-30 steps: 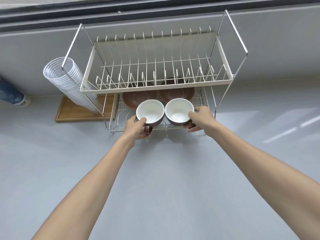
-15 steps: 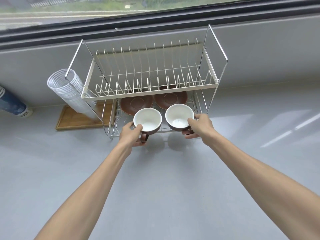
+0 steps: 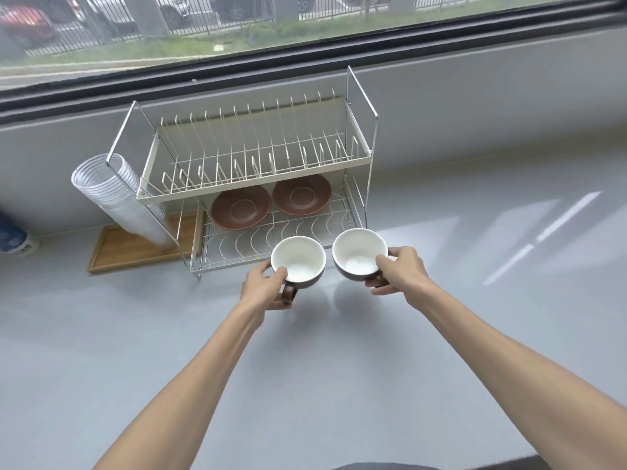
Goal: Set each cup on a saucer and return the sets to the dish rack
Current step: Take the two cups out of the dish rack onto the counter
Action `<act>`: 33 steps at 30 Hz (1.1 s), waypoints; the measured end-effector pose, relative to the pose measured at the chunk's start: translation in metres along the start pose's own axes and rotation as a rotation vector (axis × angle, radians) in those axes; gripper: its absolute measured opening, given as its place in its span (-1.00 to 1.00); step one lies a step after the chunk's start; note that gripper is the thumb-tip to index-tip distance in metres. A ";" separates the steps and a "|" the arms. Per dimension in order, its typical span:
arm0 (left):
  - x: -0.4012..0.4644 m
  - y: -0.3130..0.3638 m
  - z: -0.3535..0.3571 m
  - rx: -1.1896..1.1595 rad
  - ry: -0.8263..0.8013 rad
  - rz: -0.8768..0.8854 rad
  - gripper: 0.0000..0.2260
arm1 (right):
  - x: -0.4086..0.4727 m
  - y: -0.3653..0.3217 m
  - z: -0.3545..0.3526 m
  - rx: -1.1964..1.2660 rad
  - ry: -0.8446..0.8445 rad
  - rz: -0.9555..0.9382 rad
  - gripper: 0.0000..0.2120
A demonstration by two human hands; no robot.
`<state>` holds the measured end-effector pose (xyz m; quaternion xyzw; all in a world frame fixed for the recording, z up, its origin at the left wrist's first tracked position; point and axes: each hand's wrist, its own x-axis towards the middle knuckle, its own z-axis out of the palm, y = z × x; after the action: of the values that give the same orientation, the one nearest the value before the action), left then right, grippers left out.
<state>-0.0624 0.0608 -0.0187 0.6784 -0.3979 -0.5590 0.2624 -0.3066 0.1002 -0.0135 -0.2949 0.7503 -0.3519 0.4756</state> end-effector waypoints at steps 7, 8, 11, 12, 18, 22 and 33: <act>-0.017 -0.011 0.050 0.053 -0.113 0.010 -0.56 | -0.017 0.048 -0.039 0.053 0.104 0.094 -0.60; -0.017 -0.012 0.056 0.059 -0.128 0.010 -0.56 | -0.019 0.054 -0.045 0.057 0.120 0.105 -0.60; -0.019 -0.014 0.080 0.094 -0.187 0.007 -0.58 | -0.025 0.073 -0.065 0.082 0.183 0.142 -0.59; -0.020 -0.014 0.087 0.099 -0.205 0.007 -0.58 | -0.027 0.079 -0.070 0.091 0.203 0.154 -0.59; -0.022 -0.011 0.135 0.153 -0.307 0.026 -0.57 | -0.036 0.106 -0.104 0.157 0.313 0.206 -0.60; -0.024 -0.010 0.166 0.169 -0.358 0.016 -0.57 | -0.034 0.119 -0.122 0.205 0.369 0.246 -0.58; -0.016 -0.005 0.222 0.187 -0.416 -0.006 -0.58 | -0.024 0.130 -0.153 0.295 0.450 0.271 -0.57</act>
<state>-0.2765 0.0966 -0.0664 0.5710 -0.4916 -0.6484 0.1091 -0.4529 0.2319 -0.0607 -0.0347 0.8102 -0.4470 0.3777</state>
